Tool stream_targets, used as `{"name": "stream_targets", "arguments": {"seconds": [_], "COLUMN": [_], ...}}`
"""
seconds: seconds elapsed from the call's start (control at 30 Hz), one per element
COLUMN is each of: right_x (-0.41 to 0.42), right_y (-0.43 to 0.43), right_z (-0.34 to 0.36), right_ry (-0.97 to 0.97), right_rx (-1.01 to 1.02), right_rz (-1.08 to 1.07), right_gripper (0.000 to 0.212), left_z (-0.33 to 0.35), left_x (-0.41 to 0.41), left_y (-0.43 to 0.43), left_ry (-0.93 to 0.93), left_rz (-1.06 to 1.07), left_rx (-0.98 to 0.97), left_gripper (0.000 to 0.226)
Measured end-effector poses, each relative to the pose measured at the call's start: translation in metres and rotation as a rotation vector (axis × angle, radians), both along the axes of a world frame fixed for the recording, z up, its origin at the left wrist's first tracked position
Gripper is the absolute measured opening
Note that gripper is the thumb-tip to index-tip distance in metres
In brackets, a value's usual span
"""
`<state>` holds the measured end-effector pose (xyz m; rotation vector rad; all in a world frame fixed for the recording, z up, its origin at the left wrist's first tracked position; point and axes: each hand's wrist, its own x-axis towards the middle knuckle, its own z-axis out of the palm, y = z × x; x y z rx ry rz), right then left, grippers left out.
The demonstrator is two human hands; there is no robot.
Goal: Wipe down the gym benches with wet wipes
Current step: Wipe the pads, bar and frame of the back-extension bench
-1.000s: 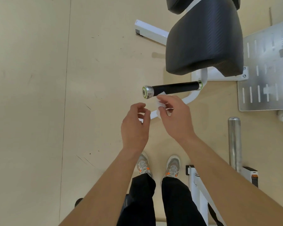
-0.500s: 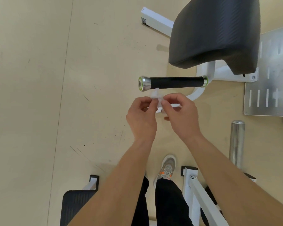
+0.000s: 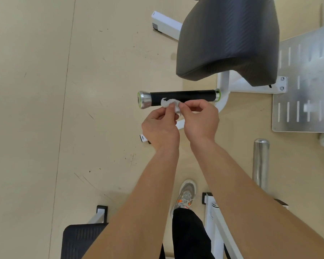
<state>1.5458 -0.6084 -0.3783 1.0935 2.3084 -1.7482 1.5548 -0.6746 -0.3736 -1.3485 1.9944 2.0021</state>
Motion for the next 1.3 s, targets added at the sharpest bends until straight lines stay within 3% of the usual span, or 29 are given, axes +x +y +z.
{"name": "stream_targets", "arguments": {"seconds": [0.53, 0.67, 0.8, 0.93, 1.07, 1.3], "right_x": [-0.012, -0.003, 0.004, -0.004, -0.014, -0.024], "right_y": [0.101, 0.098, 0.079, 0.053, 0.03, -0.01], "right_z": [-0.026, -0.007, 0.013, 0.026, 0.023, 0.012], "right_ry": [-0.011, 0.121, 0.261, 0.348, 0.358, 0.364], "right_rx": [0.238, 0.192, 0.167, 0.148, 0.269, 0.438], "right_rz": [-0.02, 0.069, 0.259, 0.367, 0.472, 0.632], "right_gripper": [0.012, 0.008, 0.028, 0.035, 0.03, 0.023], "left_z": [-0.037, -0.014, 0.033, 0.053, 0.051, 0.048], "left_x": [-0.015, -0.011, -0.008, -0.03, -0.058, -0.076], "left_y": [0.107, 0.09, 0.042, -0.009, -0.047, -0.098], "left_ry": [-0.123, -0.031, 0.036, 0.189, 0.294, 0.252], "left_rz": [-0.03, -0.217, -0.537, -0.667, -0.804, -1.026], "left_rx": [0.137, -0.102, -0.588, -0.974, -0.934, -0.833], "left_gripper": [0.015, 0.016, 0.012, 0.007, 0.006, 0.024]}}
